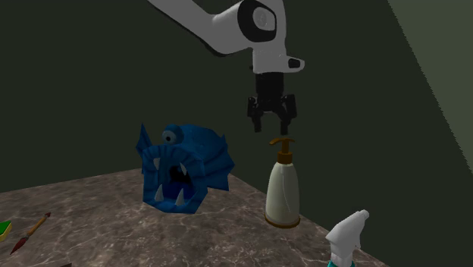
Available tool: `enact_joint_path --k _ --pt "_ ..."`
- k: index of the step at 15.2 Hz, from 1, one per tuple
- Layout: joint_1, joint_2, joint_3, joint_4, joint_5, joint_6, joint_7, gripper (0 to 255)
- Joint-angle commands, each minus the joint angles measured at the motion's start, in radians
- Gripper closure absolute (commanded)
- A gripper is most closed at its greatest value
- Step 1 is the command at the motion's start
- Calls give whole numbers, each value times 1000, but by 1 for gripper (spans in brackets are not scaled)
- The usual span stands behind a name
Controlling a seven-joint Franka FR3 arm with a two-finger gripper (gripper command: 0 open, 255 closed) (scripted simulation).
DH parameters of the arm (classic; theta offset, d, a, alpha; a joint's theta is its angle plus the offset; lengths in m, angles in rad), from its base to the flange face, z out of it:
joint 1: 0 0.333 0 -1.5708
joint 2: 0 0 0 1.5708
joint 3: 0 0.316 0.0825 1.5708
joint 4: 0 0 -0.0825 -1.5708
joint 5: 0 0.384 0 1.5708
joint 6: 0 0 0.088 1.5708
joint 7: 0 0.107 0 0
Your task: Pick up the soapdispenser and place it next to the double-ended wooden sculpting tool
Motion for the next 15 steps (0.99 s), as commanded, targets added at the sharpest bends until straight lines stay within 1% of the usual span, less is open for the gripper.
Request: enact_joint_path --k 1,2,3,10,15 --pt "-17 89 -5 122 16 -33 -12 0" --pt "-25 136 -7 186 24 -51 -16 0" --pt "-28 150 -7 205 27 -56 -17 0" --pt "-29 162 -6 122 28 40 -18 0" --pt "-29 162 -6 122 28 40 -18 0"
